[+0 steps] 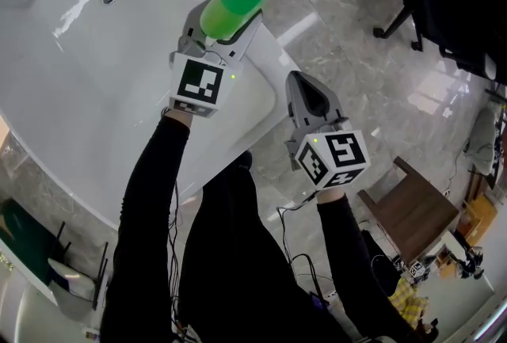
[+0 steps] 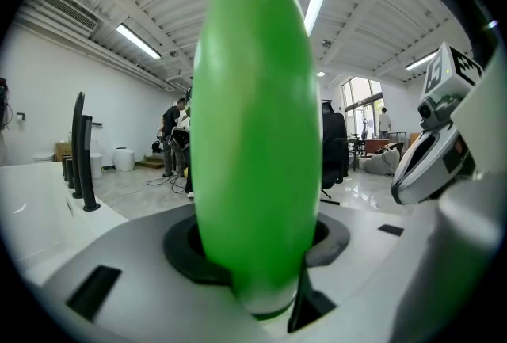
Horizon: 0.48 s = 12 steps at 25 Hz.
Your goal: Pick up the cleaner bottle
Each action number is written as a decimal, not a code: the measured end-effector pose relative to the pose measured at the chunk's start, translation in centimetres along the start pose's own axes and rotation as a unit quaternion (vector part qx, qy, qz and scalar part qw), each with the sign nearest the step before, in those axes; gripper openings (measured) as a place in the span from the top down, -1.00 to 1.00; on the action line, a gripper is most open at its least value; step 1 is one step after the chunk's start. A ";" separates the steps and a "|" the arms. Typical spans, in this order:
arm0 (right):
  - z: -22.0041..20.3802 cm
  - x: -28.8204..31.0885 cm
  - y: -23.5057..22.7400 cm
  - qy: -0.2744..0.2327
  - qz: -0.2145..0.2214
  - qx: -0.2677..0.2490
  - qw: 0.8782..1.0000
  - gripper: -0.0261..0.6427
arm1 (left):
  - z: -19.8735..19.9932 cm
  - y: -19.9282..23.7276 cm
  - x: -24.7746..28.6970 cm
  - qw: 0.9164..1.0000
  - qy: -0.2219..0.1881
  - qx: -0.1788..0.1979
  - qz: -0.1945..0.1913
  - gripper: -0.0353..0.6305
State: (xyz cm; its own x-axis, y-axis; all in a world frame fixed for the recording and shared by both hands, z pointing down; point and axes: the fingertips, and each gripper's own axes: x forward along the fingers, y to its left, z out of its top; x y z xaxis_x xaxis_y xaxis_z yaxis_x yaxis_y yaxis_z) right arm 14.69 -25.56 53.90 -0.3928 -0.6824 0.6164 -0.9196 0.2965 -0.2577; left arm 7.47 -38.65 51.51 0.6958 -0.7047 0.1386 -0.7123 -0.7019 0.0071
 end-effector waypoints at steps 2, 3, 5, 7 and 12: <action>0.7 -0.2 0.3 -0.005 0.003 -0.005 1.000 0.92 | 0.8 0.4 -0.5 1.000 -0.003 0.001 0.005 0.30; 1.0 -0.3 0.5 -0.008 0.004 -0.007 1.000 0.92 | 1.1 0.5 -0.7 1.000 -0.003 0.002 0.007 0.30; 1.6 -0.6 1.0 -0.013 0.008 -0.013 1.000 0.92 | 1.8 0.8 -1.3 1.000 -0.003 0.004 0.012 0.29; 2.2 -0.8 1.5 -0.018 0.012 -0.018 1.000 0.92 | 2.4 1.2 -1.9 1.000 -0.003 0.004 0.018 0.29; 3.6 -1.5 3.0 -0.031 0.026 -0.029 0.999 0.92 | 4.3 1.9 -4.0 0.999 -0.004 0.008 0.036 0.29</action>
State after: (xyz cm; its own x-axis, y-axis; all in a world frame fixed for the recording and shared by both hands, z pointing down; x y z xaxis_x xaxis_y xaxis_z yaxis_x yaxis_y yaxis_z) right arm 12.45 -26.07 49.52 -0.4417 -0.7041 0.5560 -0.8965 0.3696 -0.2443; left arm 3.78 -37.62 46.74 0.6438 -0.7541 0.1301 -0.7589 -0.6509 -0.0176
